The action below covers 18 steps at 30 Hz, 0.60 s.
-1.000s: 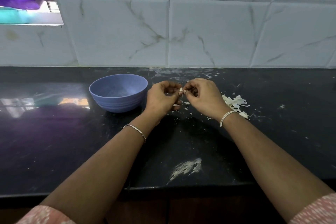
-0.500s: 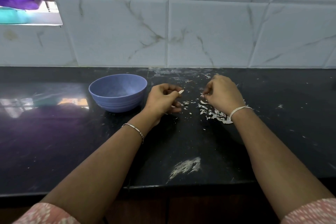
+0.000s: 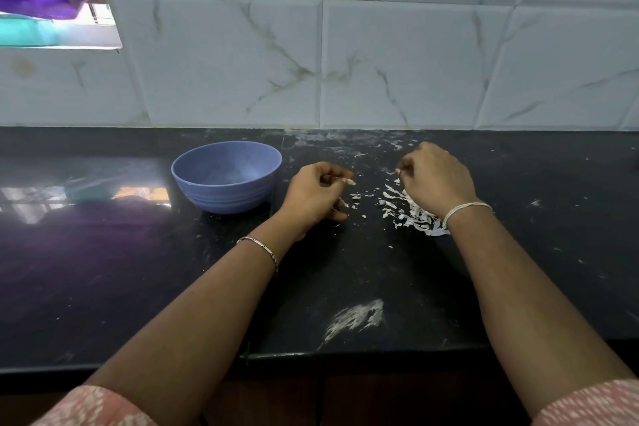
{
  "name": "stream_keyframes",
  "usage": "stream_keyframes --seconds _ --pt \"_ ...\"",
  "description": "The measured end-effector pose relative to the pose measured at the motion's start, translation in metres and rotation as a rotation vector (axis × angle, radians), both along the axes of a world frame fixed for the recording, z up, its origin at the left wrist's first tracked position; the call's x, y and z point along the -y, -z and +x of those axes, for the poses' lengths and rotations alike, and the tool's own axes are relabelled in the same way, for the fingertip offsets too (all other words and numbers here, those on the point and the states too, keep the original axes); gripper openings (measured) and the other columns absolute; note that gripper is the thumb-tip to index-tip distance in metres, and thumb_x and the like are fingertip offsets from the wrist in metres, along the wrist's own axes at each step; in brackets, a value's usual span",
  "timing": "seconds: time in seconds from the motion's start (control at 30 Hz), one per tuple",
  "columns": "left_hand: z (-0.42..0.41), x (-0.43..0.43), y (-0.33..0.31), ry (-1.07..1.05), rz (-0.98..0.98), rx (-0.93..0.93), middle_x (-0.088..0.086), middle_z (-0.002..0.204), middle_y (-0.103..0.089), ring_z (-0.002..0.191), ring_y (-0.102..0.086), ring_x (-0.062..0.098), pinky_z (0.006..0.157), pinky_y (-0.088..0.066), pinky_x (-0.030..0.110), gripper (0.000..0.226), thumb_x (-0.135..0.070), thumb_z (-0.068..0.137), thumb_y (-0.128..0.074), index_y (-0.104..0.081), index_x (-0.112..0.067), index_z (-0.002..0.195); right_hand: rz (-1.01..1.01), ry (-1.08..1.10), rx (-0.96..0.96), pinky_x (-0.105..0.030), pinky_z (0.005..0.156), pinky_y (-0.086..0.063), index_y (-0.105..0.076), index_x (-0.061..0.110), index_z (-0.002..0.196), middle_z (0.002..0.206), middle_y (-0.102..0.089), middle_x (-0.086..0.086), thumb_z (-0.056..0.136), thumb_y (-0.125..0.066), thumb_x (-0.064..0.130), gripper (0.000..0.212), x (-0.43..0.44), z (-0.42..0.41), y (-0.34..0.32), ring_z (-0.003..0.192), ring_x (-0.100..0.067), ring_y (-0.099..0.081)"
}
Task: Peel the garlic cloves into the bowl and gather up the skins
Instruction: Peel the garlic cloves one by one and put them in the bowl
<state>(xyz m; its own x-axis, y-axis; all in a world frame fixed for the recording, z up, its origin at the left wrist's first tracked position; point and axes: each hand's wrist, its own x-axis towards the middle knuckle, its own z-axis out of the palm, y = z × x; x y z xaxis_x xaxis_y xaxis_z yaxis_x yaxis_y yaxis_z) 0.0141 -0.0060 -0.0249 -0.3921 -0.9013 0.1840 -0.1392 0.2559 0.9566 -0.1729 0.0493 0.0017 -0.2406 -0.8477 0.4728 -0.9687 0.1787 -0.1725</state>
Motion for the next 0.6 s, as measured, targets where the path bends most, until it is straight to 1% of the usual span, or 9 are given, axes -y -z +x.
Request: stream_keyframes --seconds 0.07,0.13,0.23,0.3,0.33,0.37,0.4,0.47,0.6 --pt "0.001 0.000 0.001 -0.041 -0.121 0.107 0.003 0.095 -0.063 0.063 -0.067 0.018 0.058 -0.061 0.035 0.007 -0.012 0.093 -0.065 -0.068 -0.018 0.095 -0.013 0.027 -0.035 -0.038 0.080 -0.048 -0.073 0.020 0.099 0.115 -0.056 -0.004 0.094 -0.062 0.026 0.014 -0.002 0.004 -0.002 0.105 -0.026 -0.058" --pt "0.000 -0.001 0.001 -0.065 -0.215 0.166 0.000 0.092 -0.065 0.060 -0.069 0.017 0.057 -0.061 0.033 0.007 -0.015 0.090 -0.069 -0.067 -0.021 0.089 -0.030 0.048 -0.034 -0.035 0.075 -0.045 -0.071 0.019 0.088 0.108 -0.055 -0.003 0.089 -0.068 0.023 0.005 -0.002 0.005 -0.002 0.100 -0.025 -0.058" --pt "0.001 -0.001 0.001 -0.087 -0.284 0.193 -0.002 0.087 -0.066 0.066 -0.068 0.014 0.059 -0.059 0.028 0.011 -0.015 0.087 -0.073 -0.067 -0.024 0.085 -0.078 0.032 0.030 -0.031 0.069 -0.041 -0.059 0.018 0.074 0.089 -0.056 0.000 0.081 -0.075 0.012 0.018 -0.001 0.004 -0.002 0.084 -0.022 -0.056" --pt "0.001 0.002 0.001 -0.098 -0.298 0.193 -0.004 0.087 -0.068 0.075 -0.069 0.016 0.065 -0.061 0.034 0.017 -0.013 0.085 -0.074 -0.066 -0.028 0.082 -0.136 -0.064 0.095 -0.033 0.073 -0.049 -0.061 0.016 0.082 0.083 -0.065 0.000 0.084 -0.070 0.009 0.012 0.001 0.004 -0.001 0.081 -0.022 -0.062" --pt "0.001 0.003 0.001 -0.101 -0.294 0.182 -0.005 0.086 -0.068 0.076 -0.069 0.016 0.065 -0.061 0.035 0.019 -0.013 0.084 -0.075 -0.066 -0.029 0.082 -0.148 -0.117 0.131 -0.035 0.077 -0.053 -0.064 0.015 0.091 0.081 -0.069 0.000 0.089 -0.066 0.012 0.004 0.004 0.006 0.000 0.081 -0.022 -0.066" --pt "0.000 0.003 0.002 -0.105 -0.292 0.169 -0.006 0.085 -0.068 0.075 -0.069 0.015 0.062 -0.061 0.032 0.019 -0.012 0.083 -0.076 -0.066 -0.028 0.082 -0.139 -0.161 0.184 -0.036 0.079 -0.055 -0.065 0.015 0.097 0.077 -0.072 0.000 0.094 -0.061 0.017 0.005 0.005 0.009 0.001 0.077 -0.019 -0.069" --pt "0.000 0.003 0.002 -0.118 -0.301 0.158 -0.008 0.082 -0.067 0.072 -0.067 0.011 0.060 -0.059 0.026 0.018 -0.012 0.082 -0.076 -0.065 -0.027 0.083 -0.110 -0.205 0.277 -0.037 0.078 -0.056 -0.065 0.015 0.098 0.072 -0.072 0.001 0.097 -0.057 0.022 0.011 0.007 0.014 0.002 0.071 -0.016 -0.071" --pt "-0.001 0.003 0.002 -0.150 -0.336 0.138 -0.013 0.076 -0.065 0.065 -0.062 0.002 0.058 -0.053 0.016 0.017 -0.014 0.081 -0.078 -0.066 -0.025 0.085 -0.049 -0.293 0.547 -0.035 0.069 -0.059 -0.067 0.015 0.088 0.068 -0.071 -0.002 0.097 -0.060 0.026 0.016 0.011 0.025 0.004 0.060 -0.014 -0.069" --pt "0.000 0.005 0.003 -0.171 -0.341 0.133 -0.010 0.078 -0.068 0.068 -0.066 0.008 0.062 -0.060 0.030 0.013 -0.016 0.084 -0.074 -0.070 -0.026 0.091 -0.016 -0.393 0.964 -0.019 0.056 -0.055 -0.070 0.009 0.082 0.073 -0.068 -0.010 0.084 -0.074 0.008 0.005 0.012 0.039 0.008 0.061 -0.013 -0.064"
